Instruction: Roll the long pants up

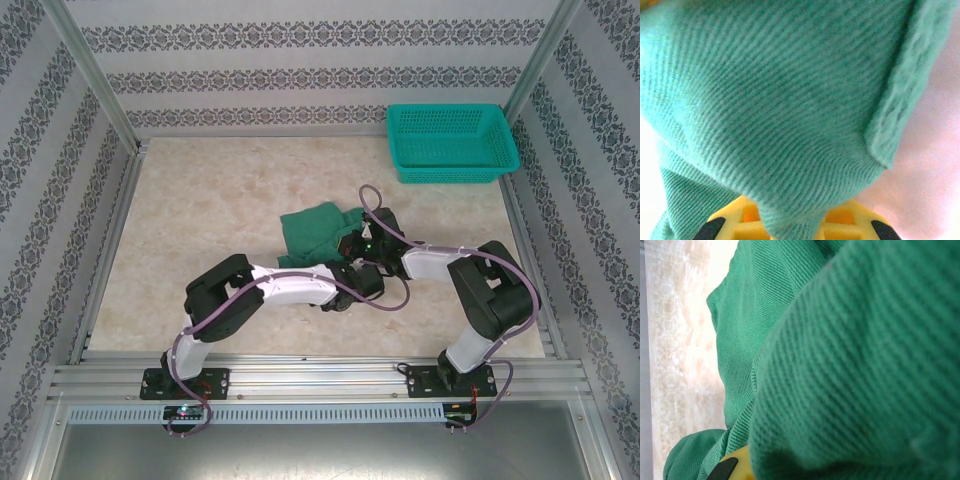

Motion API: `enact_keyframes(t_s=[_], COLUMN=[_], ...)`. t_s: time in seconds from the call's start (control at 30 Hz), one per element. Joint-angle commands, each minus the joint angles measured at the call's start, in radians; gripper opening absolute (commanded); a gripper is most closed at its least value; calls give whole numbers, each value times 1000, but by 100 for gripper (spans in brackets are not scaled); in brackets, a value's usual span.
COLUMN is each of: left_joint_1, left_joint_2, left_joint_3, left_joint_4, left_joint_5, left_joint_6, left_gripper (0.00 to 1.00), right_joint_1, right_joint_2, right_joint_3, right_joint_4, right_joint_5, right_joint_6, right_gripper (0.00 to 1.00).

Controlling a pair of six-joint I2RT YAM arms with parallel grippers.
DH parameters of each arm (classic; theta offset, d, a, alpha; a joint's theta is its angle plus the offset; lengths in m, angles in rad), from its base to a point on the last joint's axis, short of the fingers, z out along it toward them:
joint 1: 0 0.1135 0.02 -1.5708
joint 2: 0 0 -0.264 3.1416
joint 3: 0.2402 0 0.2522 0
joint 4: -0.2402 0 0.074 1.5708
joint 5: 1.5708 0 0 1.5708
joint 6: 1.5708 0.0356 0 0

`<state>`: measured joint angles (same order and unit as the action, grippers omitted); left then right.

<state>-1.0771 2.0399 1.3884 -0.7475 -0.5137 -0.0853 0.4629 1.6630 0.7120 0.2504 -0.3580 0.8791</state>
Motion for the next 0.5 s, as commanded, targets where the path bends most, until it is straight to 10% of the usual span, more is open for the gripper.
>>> enact_keyframes(t_s=[0.0,0.17,0.47], left_joint_1=[62,48,85], left_joint_2=[23,-81,-113], left_joint_3=[-50,0,84], left_joint_4=[-121,-171,-175], left_joint_5=[483,742,1024], left_joint_6=[-41,-62,-92], left_gripper=[0,0,0], right_joint_1=[-66,-198,-277], right_joint_2=[12,-96,-336], right_joint_3=[-62,66,133], right_joint_4=[-380,-511,-628], right_joint_5=[-139,-54,3], right_joint_6=[-83,-173,-192], right_gripper=[6,51,67])
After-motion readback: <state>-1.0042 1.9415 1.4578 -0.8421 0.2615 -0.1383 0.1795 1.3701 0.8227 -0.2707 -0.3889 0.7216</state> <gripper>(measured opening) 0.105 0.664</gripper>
